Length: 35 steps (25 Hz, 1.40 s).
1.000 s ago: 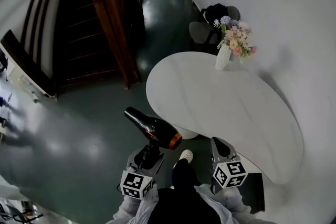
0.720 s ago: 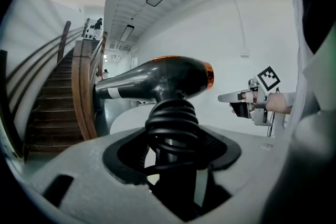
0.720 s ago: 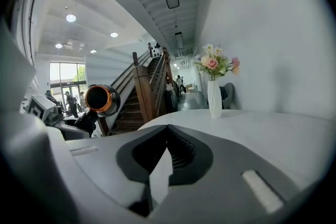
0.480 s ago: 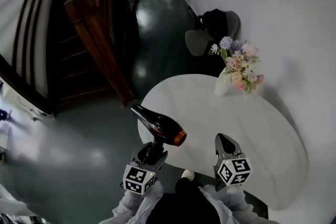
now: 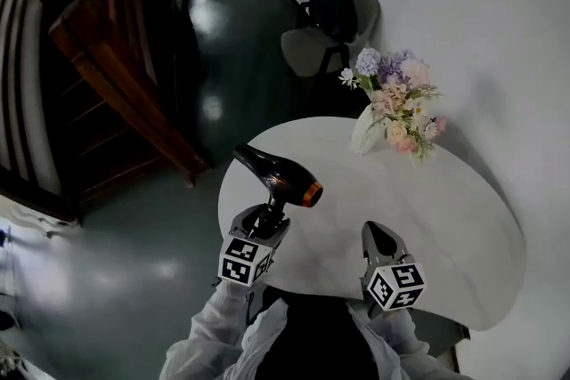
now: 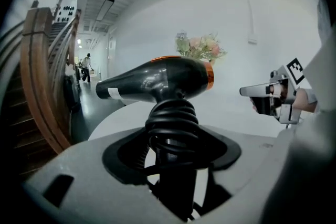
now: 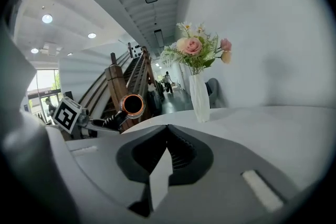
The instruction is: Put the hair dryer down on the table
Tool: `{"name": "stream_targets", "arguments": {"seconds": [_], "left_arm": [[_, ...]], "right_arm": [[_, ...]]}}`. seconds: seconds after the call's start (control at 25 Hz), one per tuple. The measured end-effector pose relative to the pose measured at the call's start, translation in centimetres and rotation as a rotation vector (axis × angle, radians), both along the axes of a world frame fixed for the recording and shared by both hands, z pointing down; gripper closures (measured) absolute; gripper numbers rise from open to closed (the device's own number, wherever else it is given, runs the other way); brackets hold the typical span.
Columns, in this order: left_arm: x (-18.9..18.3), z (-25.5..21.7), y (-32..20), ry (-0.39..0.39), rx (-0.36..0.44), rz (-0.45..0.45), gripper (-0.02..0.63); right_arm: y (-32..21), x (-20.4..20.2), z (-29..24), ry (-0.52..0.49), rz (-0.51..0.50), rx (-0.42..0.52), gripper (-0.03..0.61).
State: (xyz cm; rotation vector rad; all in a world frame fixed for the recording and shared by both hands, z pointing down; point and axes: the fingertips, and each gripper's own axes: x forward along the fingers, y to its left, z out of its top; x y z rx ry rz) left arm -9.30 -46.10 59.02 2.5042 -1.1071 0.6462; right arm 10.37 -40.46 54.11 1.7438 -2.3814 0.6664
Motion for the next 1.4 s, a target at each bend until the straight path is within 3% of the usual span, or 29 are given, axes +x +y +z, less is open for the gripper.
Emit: {"name": "stream_targets", "arguments": {"seconds": [0.4,0.64,0.84,1.16,1.2,1.24,1.4], "left_arm": [[0.9,5.9,-6.4,-0.090,-0.108,0.157,0.330],[1.0,9.0,-8.6,-0.155,-0.168,0.151,0.328],[1.5,10.8,-8.5,-0.227,-0.146,0.170,0.328],[1.8,11.3,-8.4,-0.222,-0.161,0.180,0.318],[1.7,11.2,-8.3,-0.216,-0.170,0.179,0.283],[1.6,10.9,-8.1,-0.205,-0.178,0.175,0.202],[0.8,7.8,-7.6,-0.113,-0.172,0.127,0.166]], "right_arm": [[0.2,-2.0,1.3,0.001,0.201,-0.065,0.569],[0.2,-3.6,1.5,0.020,0.217,-0.080,0.569],[0.4,-3.4,1.5,0.031,0.229,-0.086,0.569],[1.3,-3.5,0.7,0.035,0.206,-0.079,0.569],[1.5,-3.5,0.5,0.032,0.197,-0.075,0.569],[1.7,-3.5,0.3,0.025,0.189,-0.070,0.569],[1.9,-3.3,-0.4,-0.048,0.183,-0.052,0.569]]}}
